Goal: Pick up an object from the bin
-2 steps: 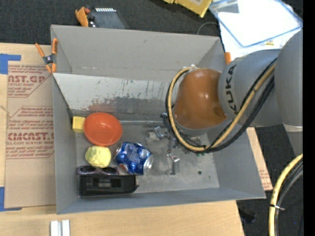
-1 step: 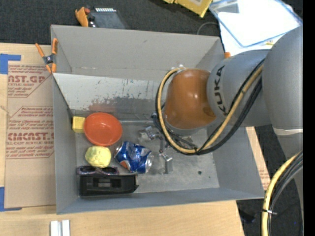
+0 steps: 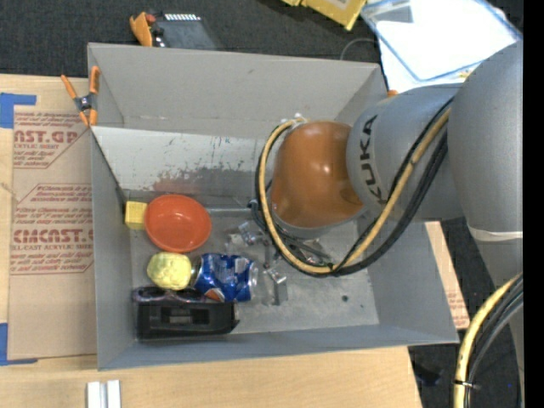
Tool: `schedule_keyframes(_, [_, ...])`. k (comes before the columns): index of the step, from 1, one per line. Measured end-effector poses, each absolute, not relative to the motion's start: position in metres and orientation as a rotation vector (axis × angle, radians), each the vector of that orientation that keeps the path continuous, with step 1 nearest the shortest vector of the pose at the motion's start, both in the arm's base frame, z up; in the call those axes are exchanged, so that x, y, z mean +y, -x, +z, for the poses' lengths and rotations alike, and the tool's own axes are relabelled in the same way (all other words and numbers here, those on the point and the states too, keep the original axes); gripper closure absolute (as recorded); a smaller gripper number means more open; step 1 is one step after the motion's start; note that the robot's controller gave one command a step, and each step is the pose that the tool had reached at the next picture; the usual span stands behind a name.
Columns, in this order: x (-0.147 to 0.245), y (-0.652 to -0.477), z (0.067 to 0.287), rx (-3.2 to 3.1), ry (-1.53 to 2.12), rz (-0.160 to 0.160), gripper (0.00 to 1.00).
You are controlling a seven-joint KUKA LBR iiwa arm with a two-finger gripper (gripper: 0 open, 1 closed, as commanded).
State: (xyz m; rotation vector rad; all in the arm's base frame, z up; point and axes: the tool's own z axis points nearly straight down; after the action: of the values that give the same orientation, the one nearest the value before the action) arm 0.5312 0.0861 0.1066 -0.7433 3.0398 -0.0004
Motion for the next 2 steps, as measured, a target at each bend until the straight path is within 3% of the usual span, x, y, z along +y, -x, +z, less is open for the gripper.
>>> schedule_keyframes(2, [0.158,-0.575,0.072,2.86,1.272,-0.011,0.0])
